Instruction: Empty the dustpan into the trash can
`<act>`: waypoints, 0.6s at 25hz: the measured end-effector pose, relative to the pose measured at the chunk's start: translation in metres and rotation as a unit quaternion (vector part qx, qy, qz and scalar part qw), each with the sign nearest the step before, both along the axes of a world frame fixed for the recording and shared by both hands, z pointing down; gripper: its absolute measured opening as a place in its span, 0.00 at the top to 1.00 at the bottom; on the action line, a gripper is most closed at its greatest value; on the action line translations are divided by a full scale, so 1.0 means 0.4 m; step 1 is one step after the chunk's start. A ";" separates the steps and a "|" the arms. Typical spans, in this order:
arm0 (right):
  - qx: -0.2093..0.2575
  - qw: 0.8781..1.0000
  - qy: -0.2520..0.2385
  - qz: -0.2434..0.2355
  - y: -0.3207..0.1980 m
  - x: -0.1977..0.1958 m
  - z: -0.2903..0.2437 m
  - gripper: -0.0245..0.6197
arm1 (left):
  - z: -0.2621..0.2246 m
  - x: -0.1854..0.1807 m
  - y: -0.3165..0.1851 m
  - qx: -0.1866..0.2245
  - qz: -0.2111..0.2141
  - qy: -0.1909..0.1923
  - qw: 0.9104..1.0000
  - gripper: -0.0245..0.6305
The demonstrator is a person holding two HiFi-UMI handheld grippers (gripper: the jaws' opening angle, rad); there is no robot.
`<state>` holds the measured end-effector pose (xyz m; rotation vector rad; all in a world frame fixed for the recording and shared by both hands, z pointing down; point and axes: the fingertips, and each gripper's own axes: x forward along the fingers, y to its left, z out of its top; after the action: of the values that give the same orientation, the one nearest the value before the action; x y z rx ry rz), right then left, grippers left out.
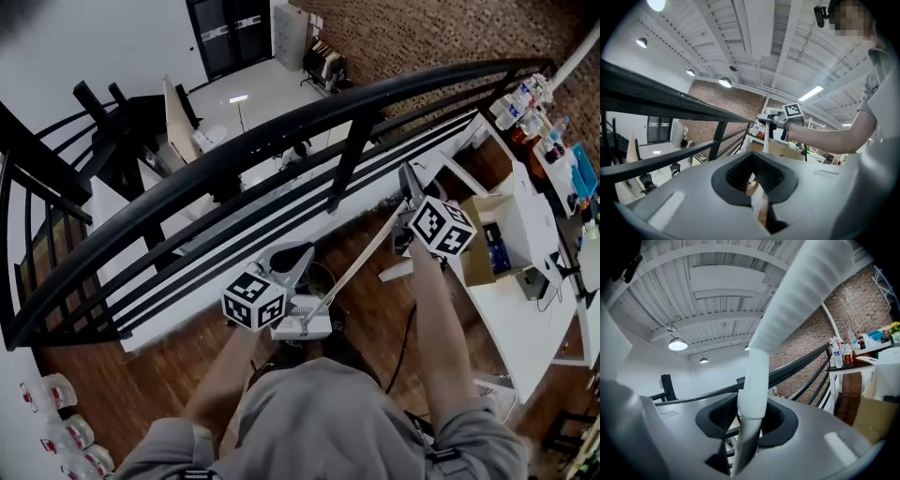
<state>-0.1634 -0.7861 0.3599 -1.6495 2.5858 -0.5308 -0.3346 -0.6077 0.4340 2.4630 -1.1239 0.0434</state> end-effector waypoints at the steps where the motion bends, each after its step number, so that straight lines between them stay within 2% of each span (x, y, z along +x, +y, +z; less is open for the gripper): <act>1: 0.005 1.000 0.001 0.001 0.016 -0.001 -0.010 0.78 | -0.007 0.006 0.007 0.005 0.009 0.000 1.000 0.95; 5: 0.008 1.000 0.000 0.005 0.101 0.018 -0.024 0.78 | -0.015 0.051 0.042 0.010 0.042 0.005 0.999 0.95; 9: 0.023 1.000 -0.005 -0.005 0.172 0.029 -0.056 0.78 | -0.025 0.081 0.051 0.014 0.055 0.000 0.998 0.95; 15: 0.067 0.994 -0.018 -0.090 0.324 0.005 -0.091 0.78 | -0.044 0.146 0.095 0.004 0.049 -0.003 0.999 0.95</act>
<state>-0.1614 -0.6563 0.3233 -1.3630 2.6937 -0.3797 -0.2762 -0.5695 0.4165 2.5248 -1.0081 0.0768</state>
